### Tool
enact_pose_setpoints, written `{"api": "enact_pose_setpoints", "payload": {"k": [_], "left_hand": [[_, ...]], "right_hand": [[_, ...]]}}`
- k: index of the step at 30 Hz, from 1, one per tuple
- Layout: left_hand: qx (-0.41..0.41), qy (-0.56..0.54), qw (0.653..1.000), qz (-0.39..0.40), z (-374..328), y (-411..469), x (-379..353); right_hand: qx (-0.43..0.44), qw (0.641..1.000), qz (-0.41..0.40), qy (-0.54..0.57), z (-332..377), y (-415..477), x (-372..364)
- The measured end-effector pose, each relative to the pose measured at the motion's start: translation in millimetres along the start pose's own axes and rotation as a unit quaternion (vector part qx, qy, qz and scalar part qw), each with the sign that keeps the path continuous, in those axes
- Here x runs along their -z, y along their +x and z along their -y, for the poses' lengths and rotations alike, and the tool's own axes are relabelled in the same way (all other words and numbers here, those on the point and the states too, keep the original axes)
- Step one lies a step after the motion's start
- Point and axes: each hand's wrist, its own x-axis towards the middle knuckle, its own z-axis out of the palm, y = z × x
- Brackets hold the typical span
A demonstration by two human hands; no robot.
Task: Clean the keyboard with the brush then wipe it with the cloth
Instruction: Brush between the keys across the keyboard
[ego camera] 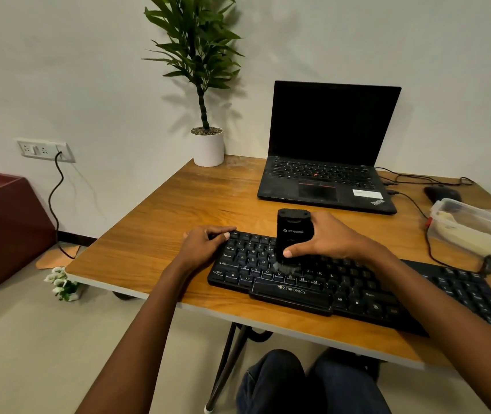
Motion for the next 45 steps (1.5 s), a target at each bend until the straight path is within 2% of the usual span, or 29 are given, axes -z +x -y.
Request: {"api": "enact_pose_setpoints", "payload": {"k": [4, 7, 10, 12, 14, 17, 21, 26, 32, 34, 39, 42, 45], "left_hand": [[-0.004, -0.005, 1.000, 0.002, 2, 1, -1], [-0.002, -0.007, 1.000, 0.008, 4, 2, 1], [-0.005, -0.002, 1.000, 0.009, 2, 1, 1], [-0.008, 0.008, 1.000, 0.003, 1, 0, 1], [-0.007, 0.006, 1.000, 0.004, 1, 0, 1], [-0.005, 0.001, 1.000, 0.004, 1, 0, 1], [-0.001, 0.011, 1.000, 0.000, -1, -1, 2], [-0.010, 0.033, 0.999, -0.012, -1, -2, 2], [0.002, -0.002, 1.000, -0.014, -9, -5, 1], [0.006, 0.001, 1.000, -0.017, -13, -7, 0], [-0.001, 0.029, 1.000, -0.010, -8, -6, 1], [0.002, 0.025, 1.000, -0.005, -8, -6, 1], [0.004, 0.023, 1.000, -0.011, -8, -5, 1]], "right_hand": [[0.008, 0.999, -0.039, 0.025, 2, 5, -16], [-0.006, 0.998, -0.017, 0.056, -10, -5, -16], [-0.010, 1.000, 0.011, 0.021, -5, -5, -1], [0.006, 1.000, -0.005, -0.009, 3, 1, 0], [0.011, 0.999, -0.031, 0.014, 6, 4, -8], [-0.008, 0.998, -0.014, 0.056, -7, -4, -13], [-0.017, 0.999, 0.013, 0.029, -6, -10, 4], [0.003, 0.999, -0.026, 0.046, -1, -1, -8], [-0.020, 0.999, 0.012, 0.038, -8, -12, 8], [-0.008, 1.000, 0.002, 0.024, 2, -6, 5], [-0.011, 0.997, -0.011, 0.069, -7, -6, -11], [-0.020, 0.999, 0.019, 0.034, -4, -8, 3], [0.001, 1.000, -0.004, 0.013, 7, 0, 2]]}}
